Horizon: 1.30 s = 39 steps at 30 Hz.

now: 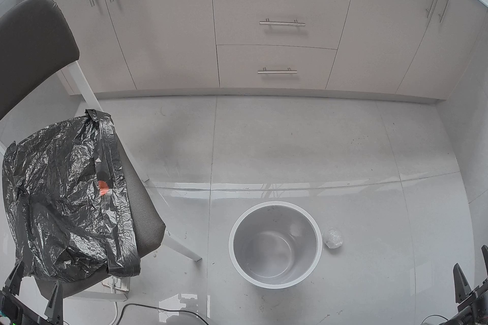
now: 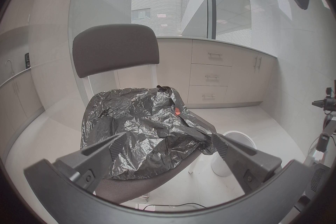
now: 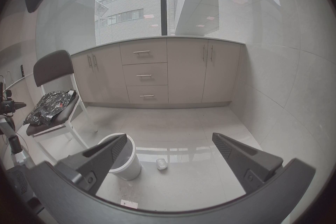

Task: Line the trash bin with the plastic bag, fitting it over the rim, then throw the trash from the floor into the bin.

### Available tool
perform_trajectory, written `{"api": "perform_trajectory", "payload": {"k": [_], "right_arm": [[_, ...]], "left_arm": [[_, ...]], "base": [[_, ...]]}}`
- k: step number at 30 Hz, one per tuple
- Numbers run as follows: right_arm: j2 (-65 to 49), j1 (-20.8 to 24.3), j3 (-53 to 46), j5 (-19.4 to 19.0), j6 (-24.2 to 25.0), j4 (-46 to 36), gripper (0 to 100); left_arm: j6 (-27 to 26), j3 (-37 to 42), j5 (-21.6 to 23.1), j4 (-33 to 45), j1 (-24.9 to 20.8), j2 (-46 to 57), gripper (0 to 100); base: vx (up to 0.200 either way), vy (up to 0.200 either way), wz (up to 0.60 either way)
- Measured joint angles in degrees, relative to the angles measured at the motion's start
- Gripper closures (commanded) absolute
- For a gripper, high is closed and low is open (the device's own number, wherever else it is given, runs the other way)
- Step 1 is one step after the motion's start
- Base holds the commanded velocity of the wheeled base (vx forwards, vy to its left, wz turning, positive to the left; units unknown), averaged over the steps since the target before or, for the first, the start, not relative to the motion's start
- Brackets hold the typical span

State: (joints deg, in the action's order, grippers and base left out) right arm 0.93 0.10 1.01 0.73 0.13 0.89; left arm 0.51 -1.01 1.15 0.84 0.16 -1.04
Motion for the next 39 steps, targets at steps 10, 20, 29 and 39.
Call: {"api": "perform_trajectory", "payload": {"k": [10, 20, 29, 39], "right_arm": [[4.2, 1.1, 15.0, -0.2, 3.8, -2.9, 0], [24.5, 5.9, 33.7, -2.6, 11.9, 4.3, 0], [45.8, 10.6, 33.5, -4.2, 23.6, 24.2, 0], [54.8, 11.9, 31.5, -6.3, 25.1, 26.6, 0]], "left_arm": [[5.3, -5.6, 0.3, 3.2, -1.1, -1.2, 0], [6.9, -18.9, 0.8, 9.3, -4.5, -10.4, 0], [-2.6, -24.8, 1.0, 8.6, -7.8, -20.4, 0], [-5.1, -23.9, 1.0, 2.2, -8.9, -27.5, 0]], "base": [[0.0, 0.0, 0.0], [0.0, 0.0, 0.0], [0.0, 0.0, 0.0], [0.0, 0.0, 0.0]]}}
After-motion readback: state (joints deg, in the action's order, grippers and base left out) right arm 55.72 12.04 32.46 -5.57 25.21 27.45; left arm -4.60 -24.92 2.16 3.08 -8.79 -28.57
